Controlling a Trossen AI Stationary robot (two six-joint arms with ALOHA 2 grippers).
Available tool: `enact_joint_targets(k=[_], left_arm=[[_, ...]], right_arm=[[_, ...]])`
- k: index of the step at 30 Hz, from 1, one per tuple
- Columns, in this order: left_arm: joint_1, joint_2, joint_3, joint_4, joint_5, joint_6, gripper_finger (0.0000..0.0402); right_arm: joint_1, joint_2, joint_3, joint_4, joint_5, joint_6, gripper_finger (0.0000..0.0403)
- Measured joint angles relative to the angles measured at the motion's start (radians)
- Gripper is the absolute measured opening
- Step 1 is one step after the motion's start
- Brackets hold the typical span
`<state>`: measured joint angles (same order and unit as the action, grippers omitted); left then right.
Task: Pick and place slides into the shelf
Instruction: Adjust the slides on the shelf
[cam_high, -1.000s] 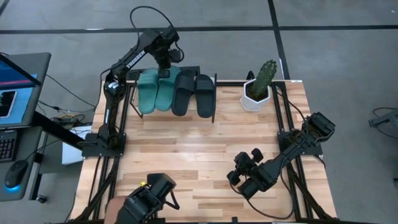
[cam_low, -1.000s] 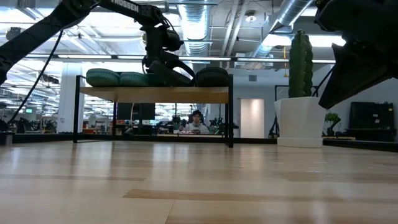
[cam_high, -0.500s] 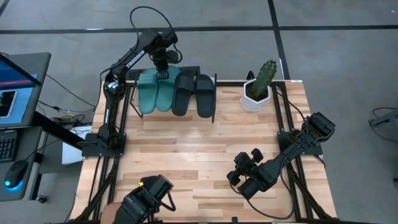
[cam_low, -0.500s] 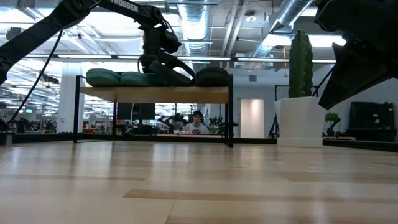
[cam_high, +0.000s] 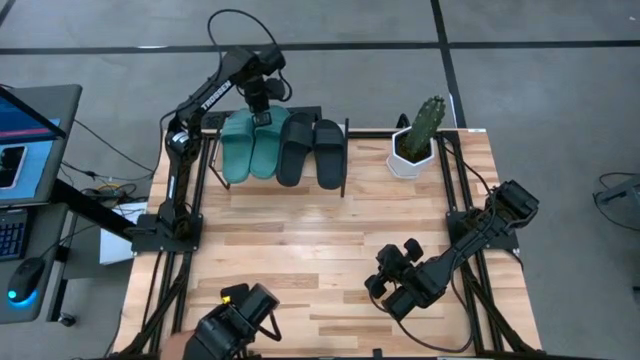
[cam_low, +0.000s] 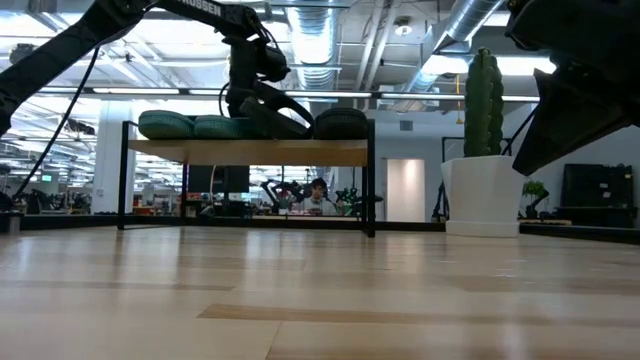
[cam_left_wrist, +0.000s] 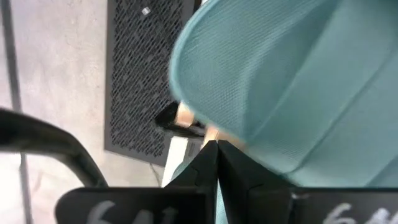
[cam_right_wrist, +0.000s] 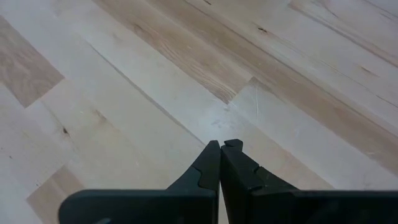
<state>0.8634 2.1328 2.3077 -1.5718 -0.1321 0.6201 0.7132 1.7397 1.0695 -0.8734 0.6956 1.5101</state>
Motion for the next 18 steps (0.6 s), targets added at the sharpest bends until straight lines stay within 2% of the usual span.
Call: enact_joint_targets(k=[10, 18], left_arm=[[-0.012, -0.009, 0.000, 0.001, 0.063, 0.079, 0.0000], [-0.013, -0.009, 0.000, 0.003, 0.253, 0.075, 0.0000]], right_arm=[[0.000, 0.000, 0.000, 0.011, 0.000, 0.000, 0.0000], [0.011, 0.000, 0.000, 0.023, -0.014, 0.000, 0.0000]])
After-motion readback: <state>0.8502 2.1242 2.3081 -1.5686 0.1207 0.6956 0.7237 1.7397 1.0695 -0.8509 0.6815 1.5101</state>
